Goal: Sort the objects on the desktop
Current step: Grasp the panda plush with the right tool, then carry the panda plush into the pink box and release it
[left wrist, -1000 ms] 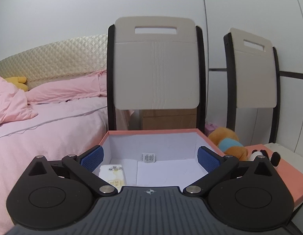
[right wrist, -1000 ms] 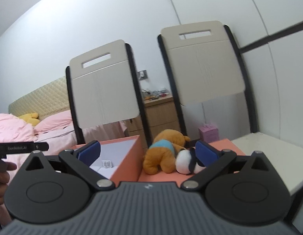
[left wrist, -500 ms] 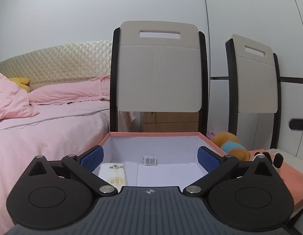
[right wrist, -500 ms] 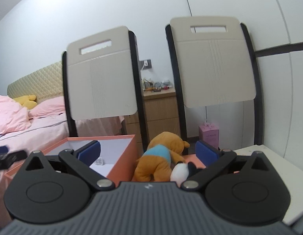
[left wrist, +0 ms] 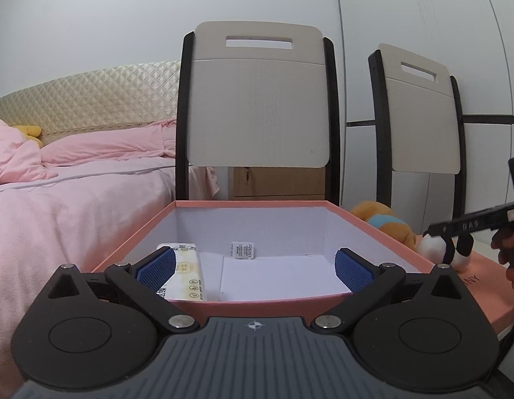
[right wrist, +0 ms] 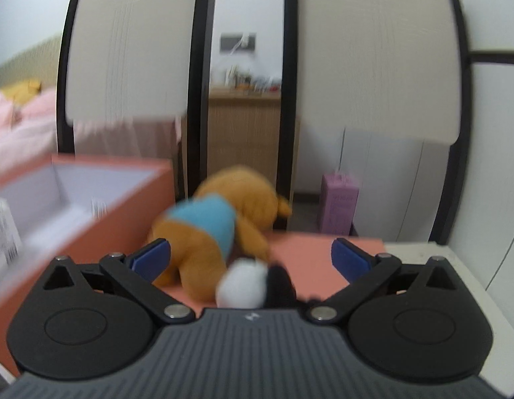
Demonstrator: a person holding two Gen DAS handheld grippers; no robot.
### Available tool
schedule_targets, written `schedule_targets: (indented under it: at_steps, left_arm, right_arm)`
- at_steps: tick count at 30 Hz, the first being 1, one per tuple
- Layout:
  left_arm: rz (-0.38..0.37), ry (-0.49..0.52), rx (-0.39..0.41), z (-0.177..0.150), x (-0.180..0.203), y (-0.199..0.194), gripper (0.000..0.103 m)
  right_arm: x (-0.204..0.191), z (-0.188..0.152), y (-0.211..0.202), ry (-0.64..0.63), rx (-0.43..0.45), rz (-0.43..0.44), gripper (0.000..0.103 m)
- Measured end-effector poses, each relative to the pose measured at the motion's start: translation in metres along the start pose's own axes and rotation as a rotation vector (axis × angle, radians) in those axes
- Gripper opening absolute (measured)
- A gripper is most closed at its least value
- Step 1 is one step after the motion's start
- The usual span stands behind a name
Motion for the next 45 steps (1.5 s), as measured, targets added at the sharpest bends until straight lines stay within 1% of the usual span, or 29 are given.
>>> schedule_targets:
  at_steps: [2, 7, 8, 9, 10, 13, 15, 17, 21, 24, 25, 28, 32, 36, 38, 41, 45]
  left_arm:
    - [-0.002, 0.006, -0.002, -0.002, 0.001, 0.002, 0.103]
    - [0.001, 0.008, -0.013, -0.005, -0.001, 0.004, 0.103]
    - [0.003, 0.003, -0.01, -0.005, -0.002, 0.004, 0.103]
    - [0.006, -0.003, -0.008, -0.004, -0.003, 0.003, 0.103]
    - [0.01, -0.009, -0.005, -0.003, -0.003, 0.003, 0.103]
    - [0.02, -0.029, 0.001, -0.001, -0.005, 0.001, 0.103]
    - [0.026, -0.038, 0.005, 0.001, -0.006, 0.0, 0.103]
    - [0.032, -0.044, 0.011, 0.002, -0.006, -0.001, 0.103]
    - [0.046, -0.049, 0.021, 0.004, -0.006, -0.002, 0.103]
    - [0.064, -0.039, 0.028, 0.004, -0.005, -0.003, 0.103]
    - [0.067, -0.036, 0.03, 0.004, -0.005, -0.003, 0.103]
    - [0.071, -0.033, 0.039, 0.004, -0.005, -0.004, 0.103]
    - [0.098, -0.037, 0.061, 0.007, -0.009, -0.006, 0.103]
    - [0.131, -0.048, 0.082, 0.011, -0.015, -0.008, 0.103]
    - [0.146, -0.046, 0.088, 0.012, -0.017, -0.009, 0.103]
    - [0.163, -0.047, 0.105, 0.015, -0.021, -0.011, 0.103]
    - [0.163, -0.075, 0.112, 0.019, -0.027, -0.013, 0.103]
  right_arm:
    - [0.002, -0.011, 0.007, -0.003, -0.047, 0.0, 0.103]
    - [0.006, -0.03, 0.018, -0.036, -0.106, 0.001, 0.101]
    - [0.006, -0.033, 0.02, -0.04, -0.117, 0.003, 0.093]
    - [0.006, -0.034, 0.02, -0.038, -0.124, 0.005, 0.082]
    - [0.006, -0.035, 0.019, -0.033, -0.128, 0.007, 0.075]
    - [0.005, -0.035, 0.015, -0.021, -0.136, 0.005, 0.07]
    - [0.005, -0.032, 0.009, -0.004, -0.124, -0.005, 0.069]
    - [0.006, -0.026, 0.0, 0.016, -0.091, -0.024, 0.069]
    - [0.007, -0.007, -0.029, 0.07, 0.005, -0.061, 0.069]
    - [-0.006, 0.014, -0.053, 0.095, 0.099, -0.048, 0.069]
    - [-0.011, 0.021, -0.06, 0.103, 0.128, -0.034, 0.069]
    - [-0.038, 0.038, -0.072, 0.117, 0.189, 0.05, 0.069]
    - [-0.086, 0.051, -0.071, 0.085, 0.208, 0.178, 0.069]
    - [-0.129, 0.052, -0.059, 0.041, 0.167, 0.297, 0.069]
    - [-0.144, 0.051, -0.052, 0.025, 0.137, 0.339, 0.069]
    - [-0.164, 0.047, -0.043, -0.013, 0.101, 0.376, 0.069]
    - [-0.176, 0.04, -0.03, -0.048, 0.052, 0.395, 0.069]
Point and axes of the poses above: each gripper's, at about its wrist camera, not at the fingertips, and y roughly the way its jaws point, x to its right, z to its top, the point moved 6 cm from there along y, roughly the way its jaws point, and after that the axes turned 8 degrees about -y, right-handed, at the moved point
